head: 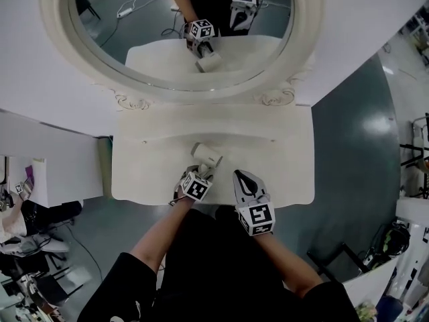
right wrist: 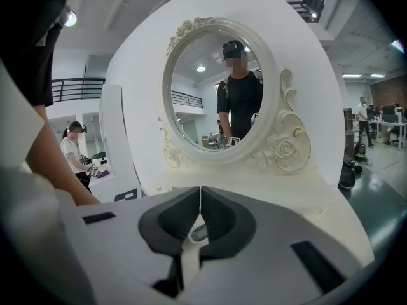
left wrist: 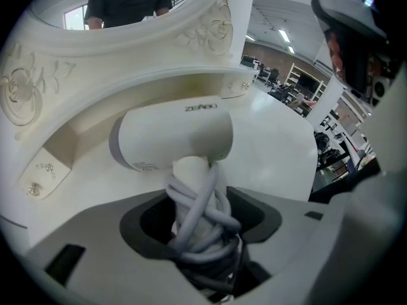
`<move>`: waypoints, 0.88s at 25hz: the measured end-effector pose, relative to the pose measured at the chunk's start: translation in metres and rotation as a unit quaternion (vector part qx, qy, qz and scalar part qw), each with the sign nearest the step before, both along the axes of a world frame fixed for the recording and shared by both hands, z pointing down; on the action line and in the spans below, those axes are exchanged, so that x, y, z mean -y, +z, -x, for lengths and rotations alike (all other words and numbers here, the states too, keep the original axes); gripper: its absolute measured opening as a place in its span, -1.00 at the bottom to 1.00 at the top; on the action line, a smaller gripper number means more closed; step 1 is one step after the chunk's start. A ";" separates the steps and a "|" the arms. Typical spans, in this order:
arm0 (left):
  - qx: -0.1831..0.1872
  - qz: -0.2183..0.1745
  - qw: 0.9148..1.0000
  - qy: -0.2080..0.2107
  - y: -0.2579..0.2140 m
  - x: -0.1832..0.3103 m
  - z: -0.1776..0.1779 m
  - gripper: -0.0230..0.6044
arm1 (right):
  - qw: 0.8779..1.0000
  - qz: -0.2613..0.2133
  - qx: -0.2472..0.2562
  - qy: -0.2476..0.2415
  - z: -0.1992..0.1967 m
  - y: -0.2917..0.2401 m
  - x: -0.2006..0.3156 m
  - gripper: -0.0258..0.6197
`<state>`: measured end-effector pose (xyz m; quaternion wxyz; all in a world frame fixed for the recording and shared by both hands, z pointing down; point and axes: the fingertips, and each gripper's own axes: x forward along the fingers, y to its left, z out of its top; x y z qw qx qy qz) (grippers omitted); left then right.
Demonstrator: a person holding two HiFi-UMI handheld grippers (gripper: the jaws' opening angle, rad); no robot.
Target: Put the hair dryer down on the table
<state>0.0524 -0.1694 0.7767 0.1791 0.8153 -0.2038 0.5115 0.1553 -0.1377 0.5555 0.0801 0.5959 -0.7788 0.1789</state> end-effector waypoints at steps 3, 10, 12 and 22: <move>-0.001 0.000 1.000 0.001 0.000 0.003 0.002 -0.13 | 1.000 -0.001 0.001 0.000 0.000 0.000 -0.002 -0.86; -0.026 0.005 1.000 0.006 -0.004 -0.001 0.000 -0.13 | 1.000 -0.002 -0.002 0.001 0.000 -0.001 -0.007 -0.86; -0.035 0.000 0.999 0.003 -0.008 -0.002 0.000 -0.13 | 1.000 -0.004 -0.002 -0.004 0.002 -0.002 -0.007 -0.86; -0.100 -0.036 0.993 -0.045 -0.049 0.001 0.007 -0.13 | 1.000 -0.015 0.002 -0.016 0.011 -0.006 -0.006 -0.86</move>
